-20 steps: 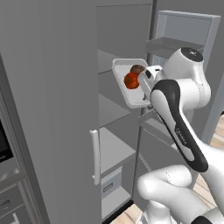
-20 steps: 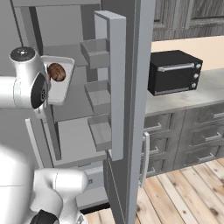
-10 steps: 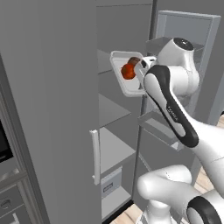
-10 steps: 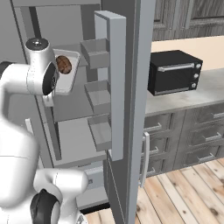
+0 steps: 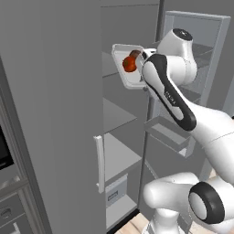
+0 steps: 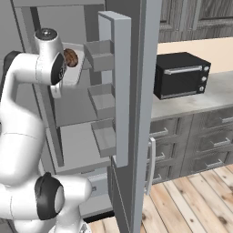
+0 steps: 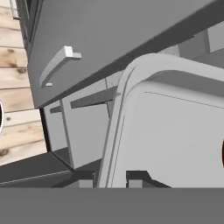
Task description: Take the tomato and potato out of the freezer and place them in the tupperware container on the counter. Then put the tupperware containing the vegetables back in the freezer.
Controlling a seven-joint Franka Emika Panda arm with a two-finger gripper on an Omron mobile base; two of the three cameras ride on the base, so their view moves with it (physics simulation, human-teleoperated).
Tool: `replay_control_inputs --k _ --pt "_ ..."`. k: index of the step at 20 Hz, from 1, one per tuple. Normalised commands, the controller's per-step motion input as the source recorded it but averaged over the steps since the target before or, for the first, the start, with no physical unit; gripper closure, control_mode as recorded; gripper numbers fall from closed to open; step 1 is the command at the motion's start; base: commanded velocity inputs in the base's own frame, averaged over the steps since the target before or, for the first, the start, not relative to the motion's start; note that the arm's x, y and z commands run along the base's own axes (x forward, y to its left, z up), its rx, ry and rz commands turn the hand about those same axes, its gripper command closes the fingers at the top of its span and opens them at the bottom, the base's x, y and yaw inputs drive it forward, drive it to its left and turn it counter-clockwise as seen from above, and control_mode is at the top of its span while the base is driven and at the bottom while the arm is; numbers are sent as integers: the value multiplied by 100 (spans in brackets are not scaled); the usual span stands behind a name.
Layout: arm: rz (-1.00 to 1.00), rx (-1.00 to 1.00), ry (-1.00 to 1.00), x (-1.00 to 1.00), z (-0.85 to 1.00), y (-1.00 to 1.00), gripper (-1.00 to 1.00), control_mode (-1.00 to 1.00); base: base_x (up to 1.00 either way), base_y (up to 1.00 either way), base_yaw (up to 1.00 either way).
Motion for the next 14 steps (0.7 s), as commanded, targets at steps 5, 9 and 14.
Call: replay_control_inputs --k 5,9,14 --pt "0 0 0 40 9 20 100 -100 0 0 0" --pt "0 0 1 37 0 16 100 -100 0 0 0" --pt "0 0 10 44 0 11 100 -100 0 0 0"
